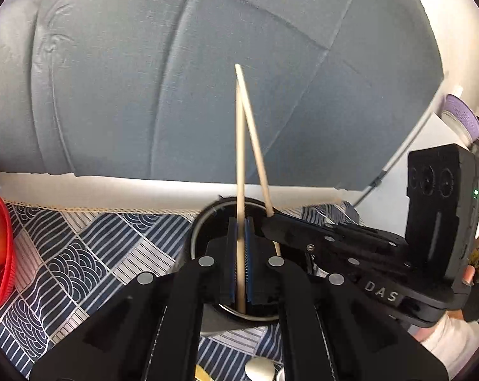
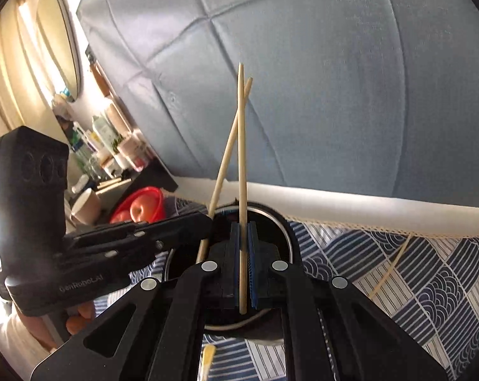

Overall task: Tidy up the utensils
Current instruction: 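Open both tools to drop the chopsticks into the black cup, then grasp a chopstick from the pile with the left tool while the right tool grasps the loose chopstick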

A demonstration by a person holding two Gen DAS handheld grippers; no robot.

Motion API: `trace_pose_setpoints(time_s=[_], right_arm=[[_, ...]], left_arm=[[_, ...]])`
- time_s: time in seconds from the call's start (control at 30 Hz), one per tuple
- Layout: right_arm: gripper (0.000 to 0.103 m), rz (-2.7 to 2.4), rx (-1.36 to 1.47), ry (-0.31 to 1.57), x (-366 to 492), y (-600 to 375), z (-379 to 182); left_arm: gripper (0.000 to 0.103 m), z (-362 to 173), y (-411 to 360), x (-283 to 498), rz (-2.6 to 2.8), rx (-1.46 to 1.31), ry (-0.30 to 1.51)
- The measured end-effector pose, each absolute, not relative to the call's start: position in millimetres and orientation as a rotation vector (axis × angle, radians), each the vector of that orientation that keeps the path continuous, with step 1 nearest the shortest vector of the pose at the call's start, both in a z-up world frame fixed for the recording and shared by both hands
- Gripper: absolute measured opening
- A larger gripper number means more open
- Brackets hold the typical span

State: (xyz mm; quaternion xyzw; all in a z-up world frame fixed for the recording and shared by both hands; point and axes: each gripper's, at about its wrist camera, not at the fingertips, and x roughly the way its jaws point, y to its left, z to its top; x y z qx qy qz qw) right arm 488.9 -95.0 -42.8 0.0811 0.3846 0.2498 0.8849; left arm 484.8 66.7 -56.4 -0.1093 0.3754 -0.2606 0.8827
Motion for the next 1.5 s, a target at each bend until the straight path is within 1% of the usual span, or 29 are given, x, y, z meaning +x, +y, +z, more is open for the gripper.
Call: trace_pose_setpoints(time_s=[0.2, 0.23, 0.27, 0.33, 0.37, 0.4, 0.43, 0.5, 0.57, 0.6, 0.63, 0.67, 0.73, 0.77, 0.93, 1.07, 1.5], right_arm=[[0.008, 0.494, 0.138, 0.788, 480.3, -100.4, -36.9], [0.008, 0.491, 0.129, 0.785, 478.4, -102.1, -35.3], [0.009, 0.480, 0.104, 0.780, 475.4, -103.2, -32.7], [0.009, 0.468, 0.080, 0.769, 471.0, -106.3, -28.6], [0.012, 0.461, 0.069, 0.765, 467.6, -109.9, -26.2], [0.023, 0.453, 0.061, 0.760, 465.0, -111.9, -24.3], [0.034, 0.442, 0.048, 0.751, 461.6, -114.4, -22.0], [0.039, 0.429, 0.033, 0.743, 457.3, -118.5, -19.0], [0.043, 0.416, 0.031, 0.739, 453.4, -124.4, -16.2], [0.050, 0.406, 0.032, 0.736, 451.3, -127.7, -14.8], [0.058, 0.398, 0.033, 0.732, 450.4, -130.2, -14.3], [0.061, 0.384, 0.033, 0.730, 449.5, -133.1, -13.6], [0.070, 0.358, 0.039, 0.730, 449.6, -139.5, -14.1], [0.072, 0.342, 0.048, 0.731, 450.0, -144.1, -15.4], [0.081, 0.271, 0.071, 0.759, 454.9, -161.8, -26.1], [0.084, 0.233, 0.094, 0.792, 459.4, -172.9, -37.8], [0.084, 0.244, 0.072, 0.921, 485.2, -189.8, -88.3]], left_arm=[[0.006, -56.8, 66.1, 475.1, -0.519, -0.168, 0.776], [0.008, -56.9, 67.7, 473.8, -0.514, -0.170, 0.775], [0.015, -55.9, 69.7, 472.0, -0.512, -0.174, 0.769], [0.025, -53.7, 73.1, 466.8, -0.499, -0.166, 0.762], [0.028, -53.2, 74.0, 465.6, -0.493, -0.162, 0.760], [0.029, -52.1, 76.0, 464.0, -0.490, -0.159, 0.764], [0.033, -51.0, 77.2, 461.5, -0.488, -0.154, 0.763], [0.042, -49.7, 79.2, 457.1, -0.479, -0.137, 0.759], [0.056, -49.4, 82.9, 452.8, -0.464, -0.125, 0.753], [0.059, -49.3, 84.1, 451.2, -0.463, -0.124, 0.754], [0.066, -50.0, 85.8, 449.6, -0.457, -0.122, 0.760], [0.071, -50.7, 87.7, 447.0, -0.447, -0.119, 0.761], [0.075, -52.2, 90.8, 443.1, -0.439, -0.118, 0.767], [0.080, -53.3, 92.1, 440.9, -0.432, -0.116, 0.772], [0.090, -61.3, 100.8, 429.8, -0.395, -0.115, 0.794], [0.093, -70.8, 107.3, 423.7, -0.365, -0.122, 0.822], [0.093, -102.1, 113.3, 390.0, -0.201, -0.166, 0.923]])
